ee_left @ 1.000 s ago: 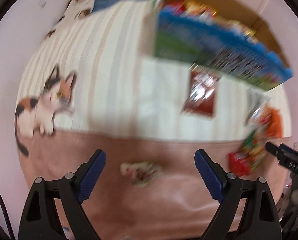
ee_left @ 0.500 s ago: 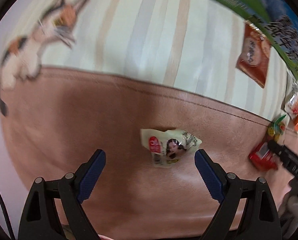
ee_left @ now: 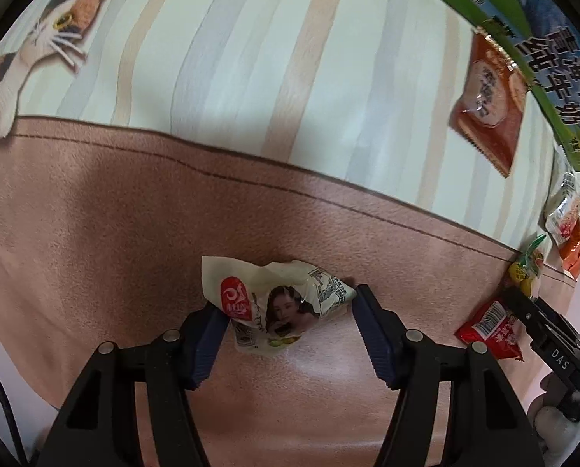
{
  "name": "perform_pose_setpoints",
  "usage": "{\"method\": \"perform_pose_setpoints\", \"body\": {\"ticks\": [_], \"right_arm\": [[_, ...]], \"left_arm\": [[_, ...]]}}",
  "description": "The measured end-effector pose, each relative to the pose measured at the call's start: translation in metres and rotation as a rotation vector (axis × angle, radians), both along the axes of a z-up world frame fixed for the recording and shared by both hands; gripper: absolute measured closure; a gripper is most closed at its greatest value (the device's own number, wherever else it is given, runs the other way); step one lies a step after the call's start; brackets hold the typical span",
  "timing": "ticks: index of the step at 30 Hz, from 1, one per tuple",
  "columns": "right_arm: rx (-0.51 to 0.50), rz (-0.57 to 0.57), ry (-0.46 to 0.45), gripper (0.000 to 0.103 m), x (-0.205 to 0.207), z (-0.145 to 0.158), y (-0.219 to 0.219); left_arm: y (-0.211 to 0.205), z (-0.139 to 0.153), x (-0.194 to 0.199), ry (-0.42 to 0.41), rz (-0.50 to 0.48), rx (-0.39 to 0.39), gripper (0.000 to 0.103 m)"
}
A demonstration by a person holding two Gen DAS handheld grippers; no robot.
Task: Organize snacks
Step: 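Grasp the white photo-printed candy packet with the left tool while the right grasps the watermelon candy bag, then carry both candy packs into the box and open both tools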
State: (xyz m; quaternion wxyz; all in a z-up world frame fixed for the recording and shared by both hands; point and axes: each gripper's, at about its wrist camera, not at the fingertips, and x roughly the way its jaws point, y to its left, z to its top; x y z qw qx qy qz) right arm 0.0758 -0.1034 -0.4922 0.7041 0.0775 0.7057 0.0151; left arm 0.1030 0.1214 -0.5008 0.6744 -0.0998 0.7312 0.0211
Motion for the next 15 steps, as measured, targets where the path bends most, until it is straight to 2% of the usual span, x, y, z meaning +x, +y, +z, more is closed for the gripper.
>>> {"method": "perform_pose_setpoints", "body": {"ticks": [11, 14, 15], "right_arm": [[0.088, -0.066, -0.026, 0.032, -0.025, 0.042, -0.042], [0.086, -0.036, -0.009, 0.032, -0.025, 0.049, -0.044], [0.075, 0.003, 0.023, 0.032, -0.023, 0.045, -0.042]], "left_arm": [[-0.029, 0.042, 0.004, -0.066, -0.056, -0.052, 0.042], [-0.032, 0.053, -0.003, -0.098, -0.106, -0.053, 0.042], [-0.032, 0.052, -0.001, -0.101, -0.113, -0.050, 0.042]]}}
